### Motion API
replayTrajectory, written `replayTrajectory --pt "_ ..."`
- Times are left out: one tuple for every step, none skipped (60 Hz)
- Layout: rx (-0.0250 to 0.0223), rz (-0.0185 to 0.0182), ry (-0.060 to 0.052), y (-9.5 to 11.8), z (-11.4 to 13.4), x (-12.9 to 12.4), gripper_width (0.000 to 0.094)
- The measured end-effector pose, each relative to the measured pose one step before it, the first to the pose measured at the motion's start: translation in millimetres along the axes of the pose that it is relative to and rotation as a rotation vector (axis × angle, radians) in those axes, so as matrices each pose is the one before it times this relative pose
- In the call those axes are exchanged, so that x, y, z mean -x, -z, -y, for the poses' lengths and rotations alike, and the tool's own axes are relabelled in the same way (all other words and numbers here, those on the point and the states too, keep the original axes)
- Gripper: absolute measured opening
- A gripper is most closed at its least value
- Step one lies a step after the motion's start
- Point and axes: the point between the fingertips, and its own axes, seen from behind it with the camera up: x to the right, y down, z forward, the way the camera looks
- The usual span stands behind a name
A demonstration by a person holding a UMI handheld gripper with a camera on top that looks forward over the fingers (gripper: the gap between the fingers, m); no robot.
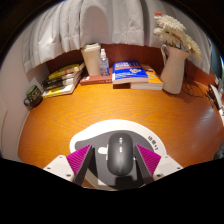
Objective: Arrange mouse
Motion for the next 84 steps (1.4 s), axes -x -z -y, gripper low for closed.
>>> replayTrajectory --pt "0.0004 -0.00718 0.0053 2.34 0.64 -0.22 0.0863" --pt "-0.00032 -0.00893 0.0049 2.92 0.84 -0.62 0.0862" --pt "-0.00066 -0.00817 0.0048 3.52 1.08 -0.31 0.0861" --pt "-0.00112 -0.00662 0.0045 4.18 0.97 0.1 0.086" --pt "-0.0006 -0.00508 0.003 4.46 1.12 0.39 0.0858" --pt "-0.00203 -0.00562 0.0011 5.06 1.47 0.16 0.0859" --pt "-0.00135 -0.00443 -0.0002 6.37 2.09 0.5 0.086" --pt "-0.00771 -0.00455 0.0007 5.18 2.31 0.85 0.0861" --pt "-0.00709 -0.00407 0.0013 6.01 1.9 1.32 0.086" --pt "-0.00477 -0.00316 0.0017 6.73 2.12 1.84 0.0861" --pt "-0.00456 0.00334 -0.0013 6.47 1.31 2.01 0.0861" --pt "-0.00523 0.00157 -0.0005 6.64 1.61 2.31 0.086" --pt "-0.00597 0.00084 -0.0003 6.86 1.94 2.5 0.0862" --pt "-0.00588 0.00034 -0.0003 7.08 2.19 2.17 0.0861" --pt "-0.00524 -0.00079 -0.0002 7.28 1.94 2.15 0.086" --pt "-0.00545 -0.00108 0.0 7.56 2.26 2.28 0.0861" --pt "-0.00787 -0.00107 0.0013 7.92 2.66 2.07 0.086" --pt "-0.01058 -0.00259 0.0012 8.14 3.4 1.8 0.0863" --pt "-0.01242 -0.00555 0.0001 8.02 3.5 2.15 0.0861" --pt "-0.01096 -0.00387 -0.0009 8.14 3.5 1.91 0.0859" --pt "-0.00772 -0.00118 -0.0022 8.28 3.53 2.5 0.086" --pt "-0.01052 -0.00033 -0.0025 8.26 2.96 2.65 0.0861" --pt "-0.0114 0.00175 -0.0024 8.44 3.19 2.28 0.0861" --pt "-0.01159 0.00111 -0.0035 8.13 3.63 3.01 0.0862" --pt "-0.01309 0.00094 -0.0025 8.05 4.16 3.22 0.0862" --pt "-0.01437 0.00179 -0.0011 7.84 4.26 3.36 0.086" --pt "-0.01507 0.00216 -0.0007 7.84 4.18 3.35 0.0861" --pt "-0.01444 0.00064 -0.0012 7.41 4.2 3.83 0.086" --pt "-0.01375 0.00284 -0.0009 7.49 3.75 3.75 0.0861" --pt "-0.01045 0.00387 -0.0004 8.09 4.36 3.63 0.086" --pt "-0.01379 0.00512 0.001 5.8 2.64 3.16 0.0861" --pt "-0.01081 0.00396 0.0013 6.51 2.76 3.46 0.0862" --pt "-0.0096 0.00248 0.0018 6.23 2.74 2.93 0.0864" --pt "-0.01064 0.0004 0.0027 5.82 2.99 2.44 0.0863" --pt "-0.01158 -0.001 0.0028 5.71 3.18 2.35 0.0865" --pt "-0.01102 -0.00222 0.0033 5.33 2.65 1.93 0.0863" --pt "-0.00992 -0.00244 0.0033 5.11 2.34 1.75 0.0864" --pt "-0.00843 -0.00217 0.0032 5.19 2.53 2.23 0.0863" --pt "-0.00867 -0.00047 0.0027 4.39 2.42 2.24 0.0864" --pt "-0.00892 -0.00011 0.0023 3.02 1.29 3.3 0.0863" --pt "-0.00641 0.00144 0.0029 3.83 1.63 1.81 0.0863" --pt "-0.00327 0.00264 0.0028 4.56 1.58 2.04 0.0863" --pt "-0.00421 0.00174 0.0026 3.53 1.07 1.74 0.0863" --pt "-0.00372 0.00128 0.0017 3.03 0.69 1.78 0.0864" --pt "-0.00418 0.00148 0.0014 2.85 0.84 1.82 0.0861" --pt "-0.00429 0.0017 0.0021 2.41 0.73 2.27 0.0861" --pt "-0.00322 0.00226 0.0031 2.22 0.28 2.43 0.086" --pt "-0.00186 0.0023 0.0028 2.06 0.03 2.62 0.086" --pt "-0.00232 0.00316 0.0014 1.61 0.17 2.63 0.0862" --pt "-0.00932 0.00195 -0.0005 0.14 -1.99 2.67 0.0861" --pt "-0.00232 0.00318 -0.0007 1.53 0.24 2.26 0.0861" --pt "0.00109 0.00253 -0.0009 2.18 0.73 2.02 0.086" --pt "0.00023 0.0029 -0.0004 1.37 -0.61 1.65 0.0861" --pt "0.0006 0.00301 -0.0004 1.18 -0.36 1.65 0.086" --pt "-0.00018 0.00297 -0.0006 1.42 -0.1 1.56 0.086" --pt "-0.00132 0.00235 -0.0001 0.93 -0.28 1.6 0.086" --pt "-0.00101 0.00211 0.0003 0.99 -0.45 1.44 0.0861" --pt "-0.00032 0.00164 -0.0001 0.84 -0.79 1.3 0.0859" --pt "0.00103 0.00132 -0.0002 0.86 -1.11 0.98 0.086" --pt "0.00041 0.00036 -0.0003 0.48 -1.1 0.65 0.0861" --pt "-0.00413 -0.00104 -0.0004 -0.33 -2.78 1.08 0.0862" --pt "0.00107 -0.00029 0.001 0.36 -0.55 0.33 0.0861" --pt "0.00167 -0.00028 0.0015 0.83 -1.16 0.68 0.086" --pt "0.00151 0.00029 0.001 0.3 -0.94 0.76 0.086" --pt "0.00162 0.00042 0.0011 0.08 -0.29 0.25 0.0863" --pt "0.00093 -0.00005 0.0003 0.09 -0.32 0.02 0.0863" --pt "0.00147 -0.00073 0.0001 0.08 -0.97 0.13 0.0863" --pt "0.00193 -0.00022 0.0 0.31 -1.08 0.34 0.0863" --pt "0.00182 0.00021 0.0005 0.25 -1.08 0.39 0.0863" --pt "0.00151 0.00041 0.0009 0.4 -1.15 0.34 0.0863" --pt "0.00051 0.00026 0.0006 0.42 -0.75 0.57 0.0861" --pt "-0.0004 -0.00004 0.0004 0.35 -0.67 0.31 0.0861" --pt "0.00007 -0.00059 -0.0002 0.23 -0.51 0.28 0.0861" --pt "-0.00043 -0.00059 -0.0003 -0.17 -1.53 0.26 0.0862" --pt "0.00122 0.00044 0.0002 0.39 -0.89 -0.04 0.0862" --pt "0.00177 0.00067 0.0002 -0.26 -0.99 0.25 0.0861" --pt "0.00139 0.0005 0.0 -0.26 -0.71 0.4 0.0861" --pt "-0.00015 -0.0002 -0.0002 0.02 -0.23 -0.06 0.086" --pt "0.00125 -0.00035 -0.0001 -0.05 -0.51 -0.14 0.0862" --pt "0.00078 -0.0003 0.0 0.03 -0.32 -0.03 0.0862" --pt "0.00106 0.00011 0.0003 -0.12 -0.49 0.04 0.0862" --pt "0.00179 0.00001 0.0004 -0.19 -0.45 0.01 0.0861" --pt "0.00112 -0.00029 0.0004 -0.11 -0.41 -0.07 0.0862" --pt "0.00118 0.00012 0.0004 -0.18 -0.45 0.12 0.0861"
